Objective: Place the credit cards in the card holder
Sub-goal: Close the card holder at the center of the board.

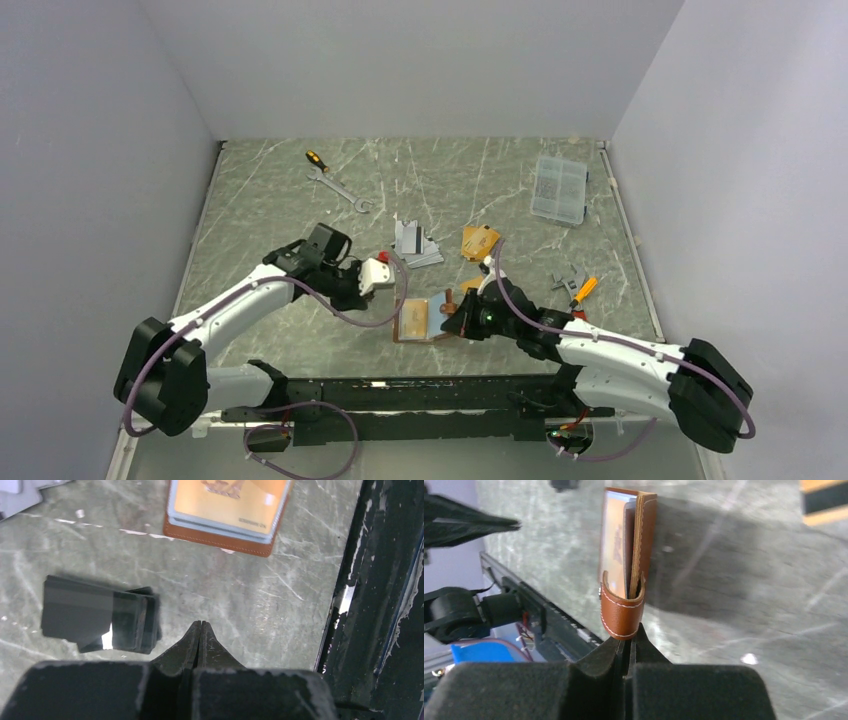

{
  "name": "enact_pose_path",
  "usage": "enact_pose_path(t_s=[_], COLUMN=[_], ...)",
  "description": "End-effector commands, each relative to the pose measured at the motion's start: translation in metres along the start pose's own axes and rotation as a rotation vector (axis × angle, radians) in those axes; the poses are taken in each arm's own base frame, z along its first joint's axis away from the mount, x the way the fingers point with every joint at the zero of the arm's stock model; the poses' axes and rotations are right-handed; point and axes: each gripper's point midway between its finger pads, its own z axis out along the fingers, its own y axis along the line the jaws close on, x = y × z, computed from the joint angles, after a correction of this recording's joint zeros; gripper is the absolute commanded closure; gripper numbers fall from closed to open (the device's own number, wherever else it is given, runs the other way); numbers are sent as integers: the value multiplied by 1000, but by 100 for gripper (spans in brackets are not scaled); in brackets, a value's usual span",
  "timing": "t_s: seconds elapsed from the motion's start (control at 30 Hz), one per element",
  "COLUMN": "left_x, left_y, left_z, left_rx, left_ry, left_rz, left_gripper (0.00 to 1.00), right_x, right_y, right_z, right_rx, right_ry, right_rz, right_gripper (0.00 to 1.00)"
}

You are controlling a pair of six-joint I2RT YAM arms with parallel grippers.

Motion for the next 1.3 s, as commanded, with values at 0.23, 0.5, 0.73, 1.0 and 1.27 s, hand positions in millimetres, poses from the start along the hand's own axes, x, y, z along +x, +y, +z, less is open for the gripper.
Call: enact_pose_path(t_s=[0.23,0.5,0.73,1.0,1.27], left_x=[-36,-12,-33,-47,-57], left_y=[61,87,32,-8,-42], left_z=[-48,-70,-61,-63,-83], left_rx=[-35,-73,119,253,344], left_ry=[-323,-430,-500,-525,-577], left_rz=[-224,-351,-220,-112,-45], left_gripper=[100,100,100,100,100], right_x=[-6,0,-8,-38,-53], right_y=[132,196,220,230,209], right_z=[-37,-82,-94,-95,-73], right_rx=[-186,-452,-564,-589,-523], right_ry=[41,47,-10,-115,-161], right_rz=[-417,-494,-512,-486,-412], right_gripper=[100,100,100,100,100])
